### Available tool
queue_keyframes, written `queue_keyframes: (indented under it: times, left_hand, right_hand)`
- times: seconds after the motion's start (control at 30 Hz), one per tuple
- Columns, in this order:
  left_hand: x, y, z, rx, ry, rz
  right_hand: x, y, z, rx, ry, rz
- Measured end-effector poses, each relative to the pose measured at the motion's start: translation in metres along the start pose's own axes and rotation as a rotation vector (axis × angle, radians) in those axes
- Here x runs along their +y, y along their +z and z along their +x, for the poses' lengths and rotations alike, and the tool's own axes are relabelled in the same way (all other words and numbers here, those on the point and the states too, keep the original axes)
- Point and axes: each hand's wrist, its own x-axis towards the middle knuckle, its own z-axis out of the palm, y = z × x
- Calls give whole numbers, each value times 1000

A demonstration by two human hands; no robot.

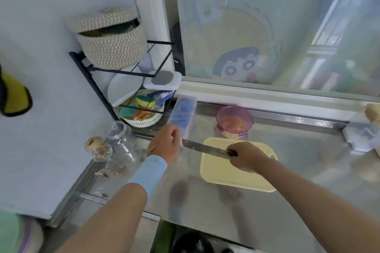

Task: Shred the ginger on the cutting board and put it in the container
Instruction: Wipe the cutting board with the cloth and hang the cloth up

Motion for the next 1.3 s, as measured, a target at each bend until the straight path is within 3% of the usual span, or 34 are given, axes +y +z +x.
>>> queue_keyframes:
  times: [0.2, 0.43, 0.6, 0.73, 0.83, 0.97, 1.03, 1.13, 1.3]
  left_hand:
    - [-22, -121, -11, 607, 36, -130]
    - [-65, -256, -21, 1101, -148, -137]
    - [-75, -309, -9, 985, -289, -293]
    - [-76, -343, 10, 961, -413, -100]
    - [-78, -359, 17, 920, -289, -5]
    - [-60, -368, 9, 1017, -92, -346]
    - [-55, -374, 7, 1018, -5, -383]
    - [-55, -377, 11, 883, 107, -237]
    - [-62, -376, 24, 504, 268, 47]
  right_hand:
    - [-110, -34, 6, 76, -71, 574]
    - [-266, -58, -1, 58, -325, 1008]
    - [-334, -67, -5, -4, -422, 1089]
    - [-363, -74, -7, -35, -439, 1121]
    - [-377, -82, -9, -21, -456, 1102]
    - [-391, -93, -10, 73, -456, 1024]
    - [-398, -96, -10, 116, -458, 984]
    - [-411, -98, -14, 130, -478, 962]
    - [-432, -105, -27, 81, -518, 960]
